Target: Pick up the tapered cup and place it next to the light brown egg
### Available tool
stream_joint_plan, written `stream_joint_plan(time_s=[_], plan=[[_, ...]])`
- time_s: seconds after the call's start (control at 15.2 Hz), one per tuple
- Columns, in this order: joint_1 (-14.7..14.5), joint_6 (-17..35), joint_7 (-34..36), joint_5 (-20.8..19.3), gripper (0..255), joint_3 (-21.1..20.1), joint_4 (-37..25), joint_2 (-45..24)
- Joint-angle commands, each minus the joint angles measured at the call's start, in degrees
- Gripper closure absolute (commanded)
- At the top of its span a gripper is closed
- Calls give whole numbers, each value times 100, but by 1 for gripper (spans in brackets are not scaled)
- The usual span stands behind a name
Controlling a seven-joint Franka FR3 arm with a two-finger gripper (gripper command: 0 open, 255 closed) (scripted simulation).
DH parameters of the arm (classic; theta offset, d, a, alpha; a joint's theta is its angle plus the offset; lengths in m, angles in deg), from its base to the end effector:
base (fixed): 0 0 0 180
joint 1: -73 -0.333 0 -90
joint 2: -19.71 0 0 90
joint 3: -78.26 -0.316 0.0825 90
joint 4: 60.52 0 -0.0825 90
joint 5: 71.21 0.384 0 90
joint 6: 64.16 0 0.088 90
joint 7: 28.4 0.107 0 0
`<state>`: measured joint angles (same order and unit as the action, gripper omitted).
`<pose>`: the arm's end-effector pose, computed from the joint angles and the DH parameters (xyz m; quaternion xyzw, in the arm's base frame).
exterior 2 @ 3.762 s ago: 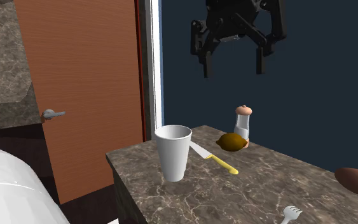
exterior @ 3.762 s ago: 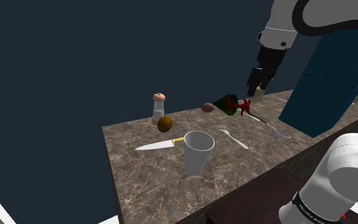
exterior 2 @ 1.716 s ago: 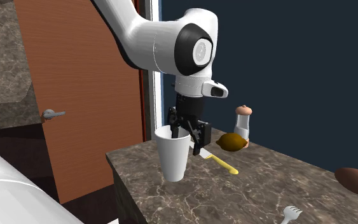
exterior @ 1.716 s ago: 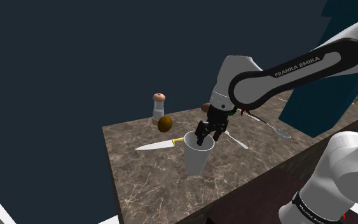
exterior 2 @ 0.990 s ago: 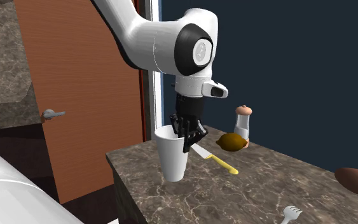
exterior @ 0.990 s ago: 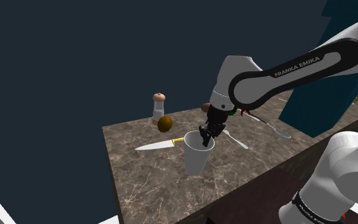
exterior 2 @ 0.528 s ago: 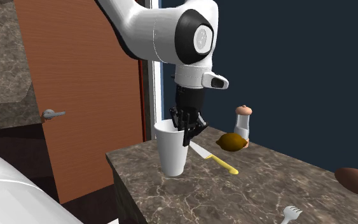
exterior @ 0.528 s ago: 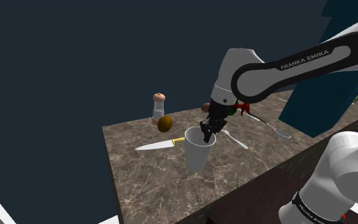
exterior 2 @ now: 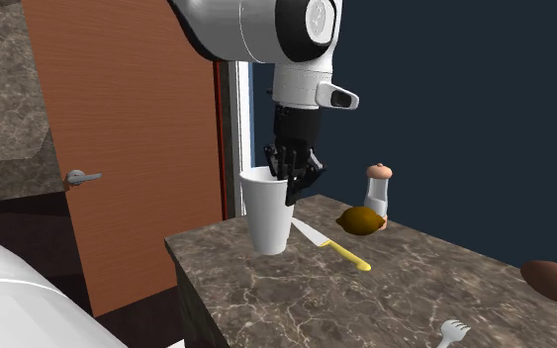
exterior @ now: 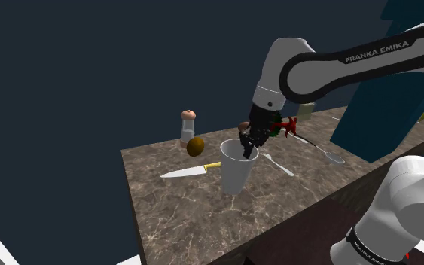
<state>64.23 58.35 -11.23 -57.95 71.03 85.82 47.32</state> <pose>0.3807 0.1198 0.4370 -0.9941 0.0753 -0.0120 0.0766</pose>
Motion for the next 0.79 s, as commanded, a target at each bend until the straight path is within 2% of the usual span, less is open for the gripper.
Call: stream_joint_plan(time_s=[0.0,0.73], plan=[[2,-158,31,-16,255,3,-100,60],[35,-1056,156,-114,255,60,-790,273]])
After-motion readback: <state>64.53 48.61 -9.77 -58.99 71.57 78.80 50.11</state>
